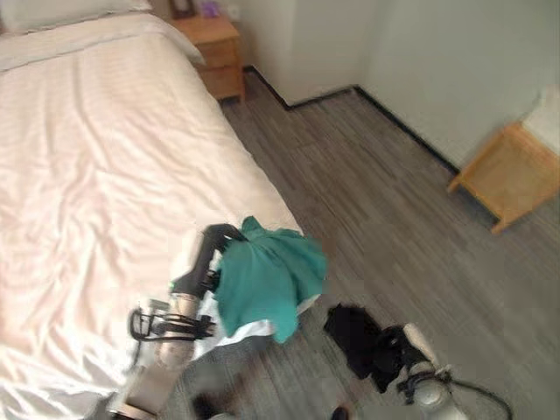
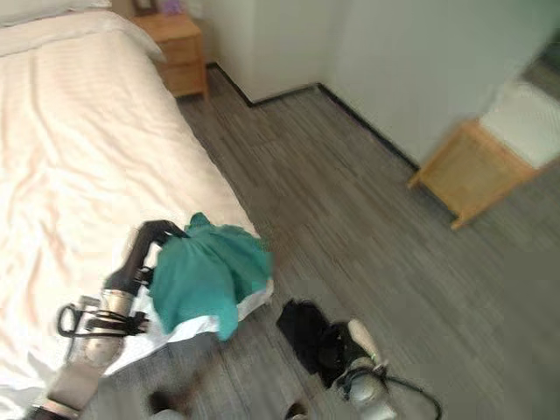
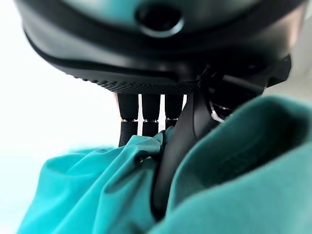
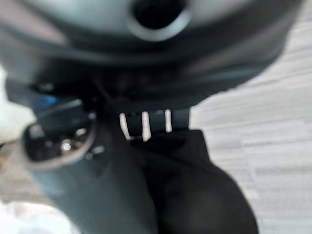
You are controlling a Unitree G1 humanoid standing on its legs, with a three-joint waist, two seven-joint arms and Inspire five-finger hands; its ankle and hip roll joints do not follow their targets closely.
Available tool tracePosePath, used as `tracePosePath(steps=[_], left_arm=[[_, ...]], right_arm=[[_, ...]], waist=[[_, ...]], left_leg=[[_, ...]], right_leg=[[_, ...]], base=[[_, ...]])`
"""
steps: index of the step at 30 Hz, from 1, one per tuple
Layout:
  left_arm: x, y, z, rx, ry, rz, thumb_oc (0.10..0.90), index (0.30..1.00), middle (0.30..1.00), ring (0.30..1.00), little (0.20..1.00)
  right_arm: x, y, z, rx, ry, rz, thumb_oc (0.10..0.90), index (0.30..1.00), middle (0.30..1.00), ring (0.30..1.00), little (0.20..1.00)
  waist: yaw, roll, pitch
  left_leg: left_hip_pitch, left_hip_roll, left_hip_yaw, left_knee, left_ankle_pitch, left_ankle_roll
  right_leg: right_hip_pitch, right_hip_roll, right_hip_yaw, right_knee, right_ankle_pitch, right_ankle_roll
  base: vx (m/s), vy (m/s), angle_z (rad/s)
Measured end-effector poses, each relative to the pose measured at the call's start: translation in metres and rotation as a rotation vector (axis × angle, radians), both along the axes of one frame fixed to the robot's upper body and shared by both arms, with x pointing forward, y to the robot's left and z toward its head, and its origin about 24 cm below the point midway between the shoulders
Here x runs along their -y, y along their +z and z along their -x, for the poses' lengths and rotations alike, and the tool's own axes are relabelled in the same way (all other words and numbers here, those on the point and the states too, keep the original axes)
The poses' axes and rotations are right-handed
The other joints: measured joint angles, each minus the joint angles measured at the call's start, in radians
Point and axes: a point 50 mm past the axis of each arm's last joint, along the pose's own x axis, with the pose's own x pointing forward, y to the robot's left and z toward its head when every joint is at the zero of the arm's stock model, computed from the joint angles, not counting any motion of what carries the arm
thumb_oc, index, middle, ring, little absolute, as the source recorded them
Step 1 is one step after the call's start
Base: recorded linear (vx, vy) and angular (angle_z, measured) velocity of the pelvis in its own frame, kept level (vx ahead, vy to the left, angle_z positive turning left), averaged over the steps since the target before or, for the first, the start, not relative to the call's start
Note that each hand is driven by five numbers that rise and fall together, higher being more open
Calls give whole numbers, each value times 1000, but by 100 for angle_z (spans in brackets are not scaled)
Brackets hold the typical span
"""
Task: Pick up bed clothes into laundry basket.
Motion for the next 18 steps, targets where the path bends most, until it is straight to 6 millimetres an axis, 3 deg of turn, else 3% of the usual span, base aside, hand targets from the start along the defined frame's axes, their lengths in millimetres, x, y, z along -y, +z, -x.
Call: tracePosePath(steps=[1,2,3,4,5,6,7,8,11,12,13,14,15,16,17,18], left_arm=[[2,-4,-3,-24,16,16,400,300,300,300,300],[2,-7,-3,-45,30,25,400,300,300,300,300],[12,-6,-5,-42,-6,32,400,300,300,300,300],[23,-2,-7,-25,-48,41,400,300,300,300,300],[38,4,-12,3,-99,60,400,300,300,300,300],[45,8,-14,17,-111,79,400,300,300,300,300],[54,12,-17,34,-128,109,400,300,300,300,300],[62,16,-21,47,-153,116,400,300,300,300,300],[91,36,-32,113,-264,130,400,300,300,300,300],[95,37,-32,115,-282,125,400,300,300,300,300],[100,37,-31,112,-307,134,400,300,300,300,300],[105,37,-29,105,-328,148,400,300,300,300,300],[112,38,-27,105,-354,160,400,300,300,300,300],[115,39,-27,110,-367,160,400,300,300,300,300],[119,42,-28,118,-385,158,400,300,300,300,300],[124,43,-29,114,-408,160,400,300,300,300,300]], right_arm=[[-6,-2,1,-10,18,-3,400,300,300,300,300],[-17,-6,4,-22,53,-13,400,300,300,300,300],[-18,-5,7,-25,80,1,400,300,300,300,300],[-14,-5,7,-31,90,25,400,300,300,300,300],[-6,-1,5,-26,99,59,400,300,300,300,300],[-2,1,2,-26,120,87,400,300,300,300,300],[1,7,-6,-10,142,119,400,300,300,300,300],[-1,6,-7,-6,144,118,400,300,300,300,300],[-15,2,-6,-15,198,103,400,300,300,300,300],[-18,1,-6,-18,204,96,400,300,300,300,300],[-26,1,-8,-11,217,82,400,300,300,300,300],[-25,5,-11,7,227,86,400,300,300,300,300],[-23,7,-12,19,229,93,400,300,300,300,300],[-25,9,-15,26,234,95,400,300,300,300,300],[-30,11,-20,37,256,98,400,300,300,300,300],[-36,11,-23,44,278,95,400,300,300,300,300]], waist=[[-6,0,8],[-5,-15,15],[-11,-15,22],[-3,1,25],[2,29,36],[10,53,49],[10,80,59],[-15,76,62],[4,-28,107],[8,-41,105],[7,-80,102],[29,-68,84],[-8,-31,68],[-22,-24,63],[-12,-35,68],[-5,-40,71]], left_leg=[[-9,21,-34,73,0,0],[-65,45,-109,200,-47,-46],[-83,11,-177,136,-137,-117],[-80,-33,-233,9,-147,-126],[-80,-87,-314,-77,-141,-103],[-86,-116,-372,-88,-109,-66],[-78,-153,-387,-56,-106,-19],[-66,-159,-404,-49,-126,-12],[-86,-210,-510,85,-137,-14],[-98,-218,-525,112,-140,-17],[-115,-286,-620,163,-274,-10],[-85,-384,-710,92,-294,39],[-57,-406,-677,34,-335,94],[-52,-412,-690,20,-357,82],[-51,-440,-711,25,-359,103],[-35,-443,-674,13,-357,106]], right_leg=[[19,13,10,-33,37,5],[35,4,19,-54,48,-9],[55,-2,58,-81,48,-9],[57,2,97,-96,48,-9],[55,12,149,-103,48,-6],[52,19,172,-95,49,-2],[56,40,203,-94,47,20],[65,35,213,-95,42,37],[72,-16,291,-111,59,48],[73,-23,304,-116,60,47],[51,-55,362,-121,66,46],[18,-73,416,-118,79,66],[-1,-41,432,-118,89,83],[-13,-37,447,-113,89,91],[-34,-49,477,-112,109,101],[-45,-51,469,-118,129,104]], base=[[-96,-114,-94],[-60,-141,-67],[-38,-151,-75],[-67,-209,-75],[-38,-235,-93],[-64,-281,-126],[-56,-252,-88],[-103,-249,-81],[-86,-166,-62],[-51,-66,-74],[-35,-44,-121],[-9,-5,-132],[1,-9,-98],[25,23,-73],[34,43,-102],[27,63,-118]])
